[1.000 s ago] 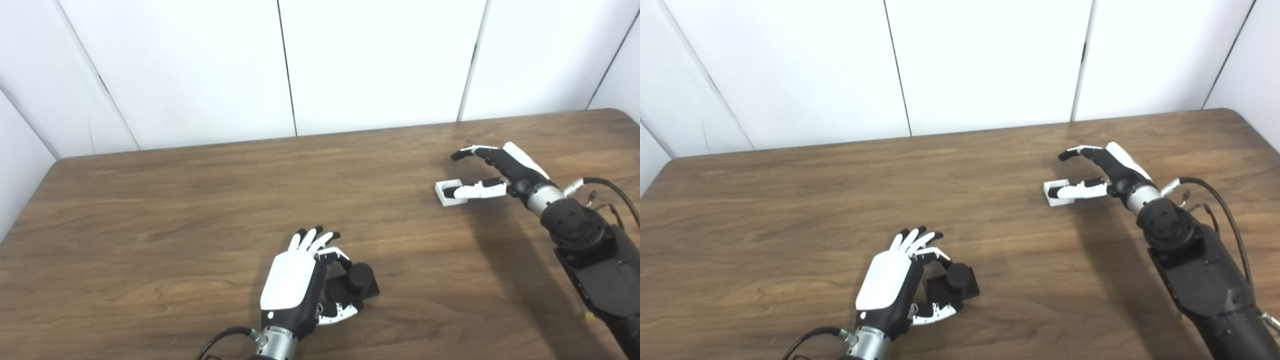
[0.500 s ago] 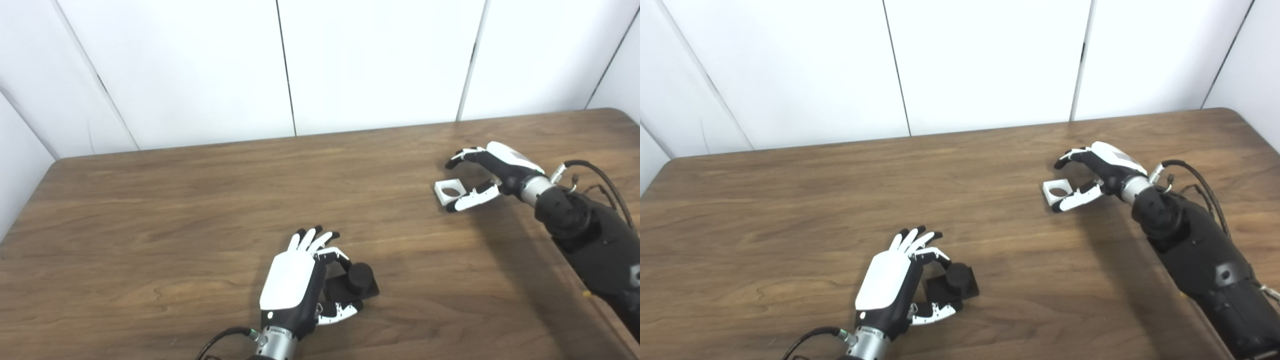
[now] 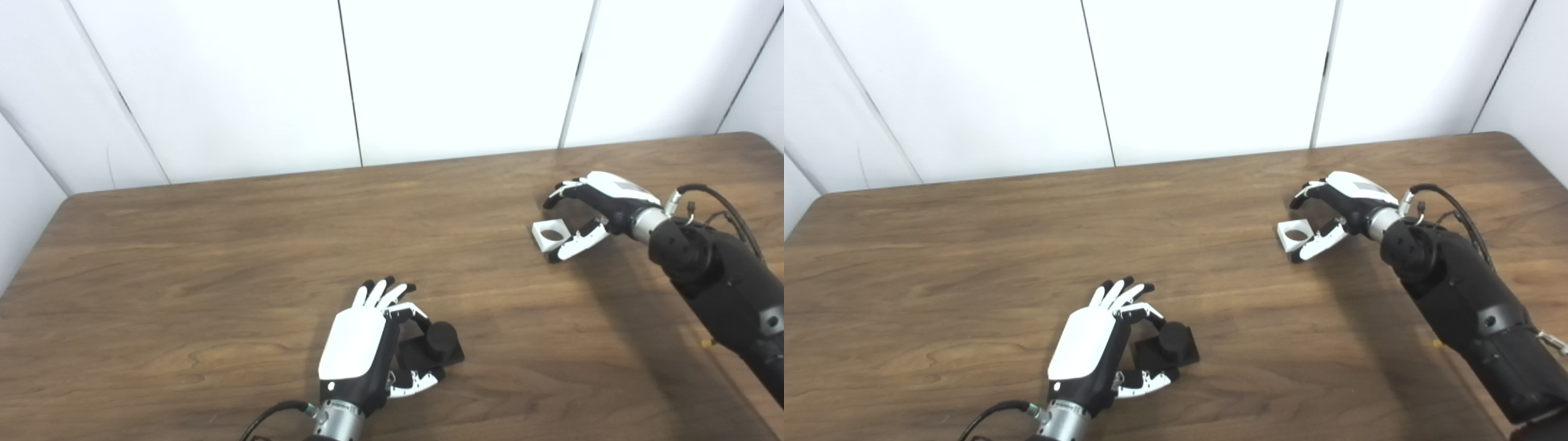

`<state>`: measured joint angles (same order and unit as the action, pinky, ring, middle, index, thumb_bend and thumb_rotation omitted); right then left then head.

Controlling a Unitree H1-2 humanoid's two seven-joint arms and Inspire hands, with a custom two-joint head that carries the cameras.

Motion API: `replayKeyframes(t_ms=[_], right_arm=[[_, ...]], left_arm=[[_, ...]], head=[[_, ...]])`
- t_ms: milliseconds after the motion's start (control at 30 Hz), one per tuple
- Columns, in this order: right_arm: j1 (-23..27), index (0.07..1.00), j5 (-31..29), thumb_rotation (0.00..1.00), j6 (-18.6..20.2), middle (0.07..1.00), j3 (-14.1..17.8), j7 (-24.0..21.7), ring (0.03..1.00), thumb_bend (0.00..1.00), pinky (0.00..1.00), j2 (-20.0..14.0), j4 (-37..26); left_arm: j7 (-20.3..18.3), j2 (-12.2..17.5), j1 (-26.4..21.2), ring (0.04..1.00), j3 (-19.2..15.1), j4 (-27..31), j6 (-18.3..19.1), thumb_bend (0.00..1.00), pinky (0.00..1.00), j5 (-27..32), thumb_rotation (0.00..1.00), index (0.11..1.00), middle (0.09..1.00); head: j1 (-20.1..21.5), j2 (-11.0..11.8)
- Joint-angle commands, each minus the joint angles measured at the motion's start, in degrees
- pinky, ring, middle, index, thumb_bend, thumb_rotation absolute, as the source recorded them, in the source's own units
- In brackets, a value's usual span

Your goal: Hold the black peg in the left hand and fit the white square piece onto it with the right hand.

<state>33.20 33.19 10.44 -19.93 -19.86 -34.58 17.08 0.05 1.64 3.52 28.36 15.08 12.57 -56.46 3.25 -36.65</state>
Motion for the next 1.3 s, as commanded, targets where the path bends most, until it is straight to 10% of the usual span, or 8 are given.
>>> replayKeyframes(t_ms=[0,567,700,1267], right_arm=[[3.66,0.759,1.48,0.29,-1.85,0.934,-0.21,-0.17,1.0,0.88,1.0,-0.87,0.29],[5.5,0.601,3.28,0.26,-4.87,0.899,-1.92,-0.15,0.993,0.82,0.96,-0.02,4.46],[5.44,0.496,3.26,0.16,-5.86,0.89,-1.71,0.3,0.984,0.54,0.95,-0.09,5.14],[5.08,0.491,3.97,0.17,-6.98,0.89,-1.73,0.04,0.982,0.52,0.94,-0.6,4.64]], left_arm=[[-0.84,0.24,0.64,0.963,0.21,-1.71,0.56,0.5,1.0,-1.3,0.08,0.496,0.886],[-0.26,-0.37,0.81,0.965,0.49,-1.74,0.81,0.5,1.0,-1.78,0.08,0.496,0.893],[-0.23,-0.57,0.8,0.968,0.56,-1.75,0.91,0.5,1.0,-1.95,0.07,0.496,0.896],[0.45,-0.74,0.76,0.976,0.5,-2.06,0.81,0.5,1.0,-1.79,0.07,0.496,0.9]], head=[[-0.01,-0.04],[-0.44,-0.39],[-0.58,-0.51],[-0.58,-0.48]])
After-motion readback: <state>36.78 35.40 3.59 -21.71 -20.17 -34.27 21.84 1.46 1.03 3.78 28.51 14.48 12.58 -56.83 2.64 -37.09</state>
